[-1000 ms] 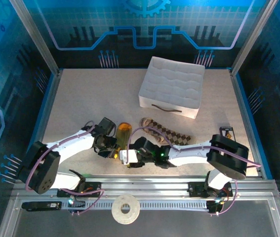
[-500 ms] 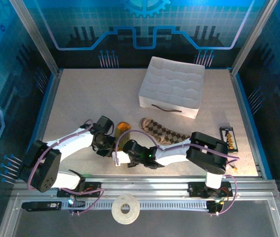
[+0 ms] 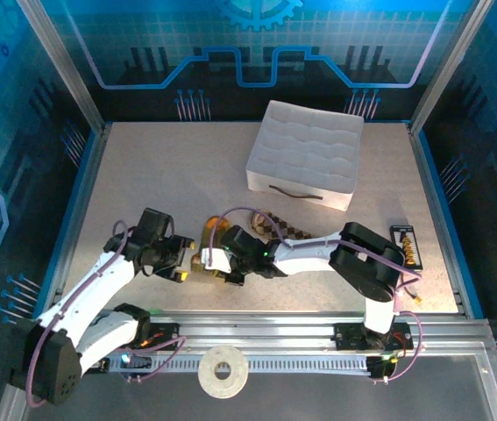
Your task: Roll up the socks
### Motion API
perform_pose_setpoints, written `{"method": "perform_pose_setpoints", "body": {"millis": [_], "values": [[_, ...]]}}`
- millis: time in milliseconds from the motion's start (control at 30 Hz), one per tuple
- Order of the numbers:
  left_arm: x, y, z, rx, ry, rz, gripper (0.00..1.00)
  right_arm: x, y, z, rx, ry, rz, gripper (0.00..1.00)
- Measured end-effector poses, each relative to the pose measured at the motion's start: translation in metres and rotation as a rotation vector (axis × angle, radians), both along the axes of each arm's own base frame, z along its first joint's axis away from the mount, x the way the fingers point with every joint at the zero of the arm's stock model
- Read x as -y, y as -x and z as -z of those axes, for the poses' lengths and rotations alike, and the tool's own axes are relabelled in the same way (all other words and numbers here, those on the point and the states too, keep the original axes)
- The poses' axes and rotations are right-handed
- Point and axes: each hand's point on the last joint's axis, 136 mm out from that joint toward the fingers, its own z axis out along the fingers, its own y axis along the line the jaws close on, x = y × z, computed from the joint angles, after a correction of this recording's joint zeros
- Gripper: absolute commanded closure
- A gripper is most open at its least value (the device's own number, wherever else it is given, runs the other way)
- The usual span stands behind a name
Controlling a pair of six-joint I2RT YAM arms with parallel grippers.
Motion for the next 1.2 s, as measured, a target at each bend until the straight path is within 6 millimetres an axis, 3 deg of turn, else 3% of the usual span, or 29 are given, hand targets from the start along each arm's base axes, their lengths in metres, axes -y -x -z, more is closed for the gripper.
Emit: {"method": "perform_pose_setpoints", "body": {"millis": [200,533,833,1033,1167,1200], "values": [[0.000,0.012,0.013,0.017,0.030,-0.001,0.37,-0.002,-0.006,-0.001,-0.208,-0.036,0.030,1.00],[0.022,-0.002,0.020,0.067,0.062,0.072,0.36,0.000,-0.012,0.000,-0.512,-0.070,0.062,1.00],[0.032,-0.002,0.045,0.017,0.036,0.117,0.47,0.001,-0.015,0.000,-0.651,-0.064,0.084,1.00],[0.036,-0.010,0.059,0.004,0.009,0.147,0.67,0.002,-0.015,0.000,-0.695,-0.059,0.098,1.00],[0.039,-0.013,0.059,-0.017,-0.011,0.162,0.97,0.003,-0.013,0.000,-0.702,-0.057,0.100,0.93],[0.039,-0.012,0.058,-0.024,-0.016,0.165,1.00,0.004,-0.013,-0.001,-0.698,-0.059,0.099,0.89]]}}
